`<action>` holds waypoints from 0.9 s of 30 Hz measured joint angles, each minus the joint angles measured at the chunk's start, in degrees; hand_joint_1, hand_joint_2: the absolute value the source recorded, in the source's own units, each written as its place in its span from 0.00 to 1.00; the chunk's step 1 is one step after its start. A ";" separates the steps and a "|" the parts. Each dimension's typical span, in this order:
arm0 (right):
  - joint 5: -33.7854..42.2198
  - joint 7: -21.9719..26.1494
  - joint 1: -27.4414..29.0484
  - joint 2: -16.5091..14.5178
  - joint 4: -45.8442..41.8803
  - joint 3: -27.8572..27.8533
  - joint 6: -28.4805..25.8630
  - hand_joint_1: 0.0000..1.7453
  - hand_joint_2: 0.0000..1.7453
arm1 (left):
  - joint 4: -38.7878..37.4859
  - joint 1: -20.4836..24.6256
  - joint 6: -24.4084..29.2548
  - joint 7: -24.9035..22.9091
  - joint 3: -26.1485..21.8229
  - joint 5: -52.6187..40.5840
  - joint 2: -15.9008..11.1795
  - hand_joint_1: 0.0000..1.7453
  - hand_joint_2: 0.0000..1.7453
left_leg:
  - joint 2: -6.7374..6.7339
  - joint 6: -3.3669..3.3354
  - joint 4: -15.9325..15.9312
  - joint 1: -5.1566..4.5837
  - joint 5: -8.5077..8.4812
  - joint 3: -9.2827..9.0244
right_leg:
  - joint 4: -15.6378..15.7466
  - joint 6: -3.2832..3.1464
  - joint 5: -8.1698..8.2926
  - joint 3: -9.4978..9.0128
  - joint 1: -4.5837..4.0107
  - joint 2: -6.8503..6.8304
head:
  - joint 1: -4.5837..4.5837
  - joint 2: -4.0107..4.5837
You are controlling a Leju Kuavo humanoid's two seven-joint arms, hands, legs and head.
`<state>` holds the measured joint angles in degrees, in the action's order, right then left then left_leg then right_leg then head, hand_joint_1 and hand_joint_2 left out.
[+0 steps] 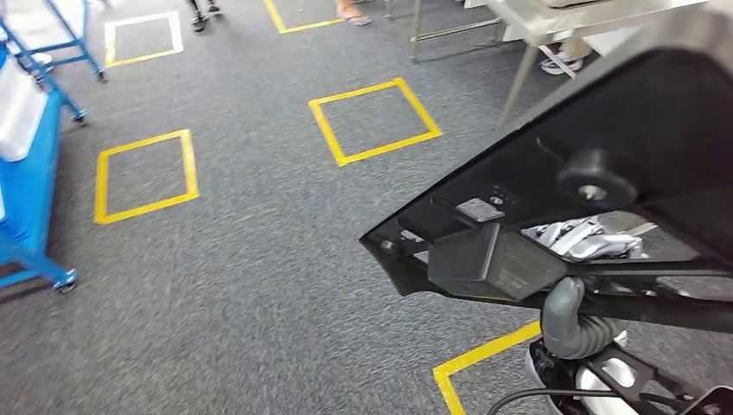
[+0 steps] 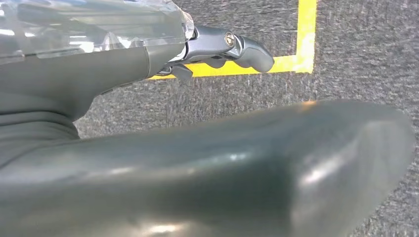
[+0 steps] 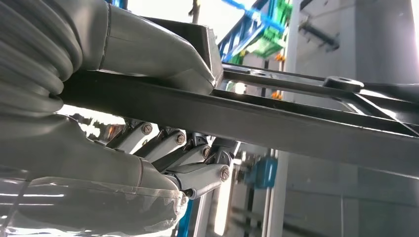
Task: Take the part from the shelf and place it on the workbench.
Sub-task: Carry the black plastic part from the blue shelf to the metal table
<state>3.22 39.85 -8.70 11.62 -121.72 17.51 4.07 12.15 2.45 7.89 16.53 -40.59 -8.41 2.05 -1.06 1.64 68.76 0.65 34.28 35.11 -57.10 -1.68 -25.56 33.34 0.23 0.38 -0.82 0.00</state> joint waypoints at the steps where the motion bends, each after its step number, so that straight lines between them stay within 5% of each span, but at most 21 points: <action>1: 0.07 -0.01 0.14 -0.03 0.00 0.00 0.00 1.00 1.00 | 0.00 -0.11 0.00 0.01 0.00 -0.01 -0.03 0.00 0.00 | 0.50 0.09 3.72 0.02 1.26 1.92 | -0.03 -0.07 0.00 0.00 -0.05 0.77 | 0.05 0.00; 3: 0.14 -0.03 0.32 -0.03 0.00 -0.01 0.00 1.00 1.00 | 0.00 -0.25 0.00 0.01 0.00 0.01 -0.08 0.00 0.00 | 0.75 0.08 5.38 0.02 0.34 3.23 | -0.13 -0.07 -0.01 -0.08 -0.10 2.40 | 0.08 0.00; 5: 0.24 -0.03 0.38 -0.03 0.00 -0.08 0.02 1.00 1.00 | 0.00 -0.21 -0.01 0.05 0.00 0.00 -0.12 0.00 0.00 | 1.86 -0.15 -1.54 0.10 -4.30 0.46 | -0.31 0.10 -0.12 -0.24 -0.05 3.90 | 0.10 0.00; 7: 0.65 -0.03 0.37 -0.05 0.08 -0.35 0.17 1.00 1.00 | 0.00 -0.15 -0.10 -0.02 0.00 -0.08 -0.21 0.00 0.00 | 4.47 -0.45 -8.90 0.29 -7.20 -2.63 | -0.67 0.58 -0.24 0.00 -0.06 5.20 | 0.10 0.00; 8: 1.02 -0.03 0.39 -0.06 0.16 -0.53 0.36 1.00 1.00 | 0.00 -0.12 -0.17 -0.15 0.00 -0.12 -0.25 0.00 0.00 | 5.35 -0.62 -10.64 0.28 -7.51 -3.32 | -0.78 0.93 -0.22 0.27 0.01 5.81 | 0.11 0.00; 10: 2.13 -0.04 0.43 -0.08 0.49 -0.85 1.17 1.00 1.00 | 0.00 -0.02 -0.42 -0.53 -0.01 -0.09 -0.29 0.00 0.00 | 4.88 -1.13 -11.31 0.19 -7.42 -3.54 | -0.71 1.75 0.08 0.76 0.20 7.05 | 0.11 0.00; 11: 2.71 -0.05 0.45 -0.08 0.67 -1.01 1.71 1.00 1.00 | 0.00 0.05 -0.55 -0.68 -0.02 -0.04 -0.29 0.00 0.00 | 4.22 -1.52 -11.59 0.22 -7.61 -3.61 | -0.86 2.05 0.03 0.94 0.25 6.81 | 0.11 0.00; 13: 3.64 -0.04 0.16 -0.09 1.07 -1.26 3.01 1.00 1.00 | 0.00 0.06 -0.72 -0.86 -0.05 0.04 -0.28 0.00 0.00 | 2.75 -2.24 -12.19 0.40 -7.97 -3.79 | -3.69 2.40 -1.75 2.43 0.12 4.03 | -0.21 0.00; 15: 4.16 -0.03 -0.21 -0.14 1.63 -1.36 4.32 1.00 1.00 | 0.00 -0.10 -0.74 -1.02 -0.12 0.06 -0.30 0.00 0.00 | 1.21 -2.57 -12.33 0.30 -7.99 -3.82 | -10.88 2.70 -5.39 5.97 0.23 0.90 | -0.56 0.00; 17: 4.33 -0.04 -0.30 -0.20 2.36 -1.33 5.21 1.00 1.00 | 0.00 -0.25 -0.75 -1.24 -0.27 0.06 -0.30 0.00 0.00 | -0.32 -2.58 -12.26 0.22 -7.83 -3.81 | -16.84 3.08 -7.22 8.96 0.50 0.15 | -0.57 0.00; 18: 4.34 -0.04 -0.32 -0.22 2.71 -1.29 5.52 1.00 1.00 | 0.00 -0.25 -0.78 -1.31 -0.35 0.06 -0.30 0.00 0.00 | -1.03 -2.51 -12.22 0.21 -7.71 -3.85 | -16.87 3.20 -6.58 8.96 0.61 -0.04 | -0.59 0.00; 21: 4.30 -0.05 -0.59 -0.37 3.53 -0.91 6.12 1.00 1.00 | 0.00 -0.13 -0.90 -1.40 -0.54 0.06 -0.26 0.00 0.00 | -2.84 -1.95 -12.07 0.08 -7.15 -4.35 | -6.10 3.06 -1.44 3.20 0.53 -2.57 | -0.59 0.00; 23: 4.26 -0.04 -0.85 -0.51 3.92 -0.56 6.19 1.00 1.00 | 0.00 -0.08 -0.93 -1.41 -0.71 0.06 -0.24 0.00 0.00 | -3.79 -1.32 -11.99 -0.17 -6.76 -4.70 | -1.24 2.55 -0.22 0.75 0.15 -4.16 | -0.54 0.00; 26: 4.24 -0.03 -0.98 -0.69 4.34 -0.31 6.19 1.00 1.00 | 0.00 0.13 -0.96 -1.45 -0.90 0.06 -0.24 0.00 0.00 | -5.06 -0.26 -12.14 -0.15 -6.34 -5.32 | -0.69 1.58 -0.31 0.69 -0.01 -2.76 | -0.52 0.00; 27: 4.23 -0.02 -1.07 -0.76 4.44 -0.24 6.19 1.00 1.00 | 0.00 0.18 -0.97 -1.46 -0.91 0.06 -0.23 0.00 0.00 | -4.40 0.05 -11.50 -0.06 -5.71 -5.29 | -0.47 1.20 -0.21 0.51 0.12 -2.13 | -0.49 0.00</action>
<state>7.45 39.83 -9.76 10.86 -117.28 17.27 10.25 12.15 2.63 6.92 15.08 -41.50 -8.35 1.82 -5.46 1.68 57.27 0.59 28.57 29.82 -57.57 -0.48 -25.77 33.85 0.36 -1.74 -1.32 0.00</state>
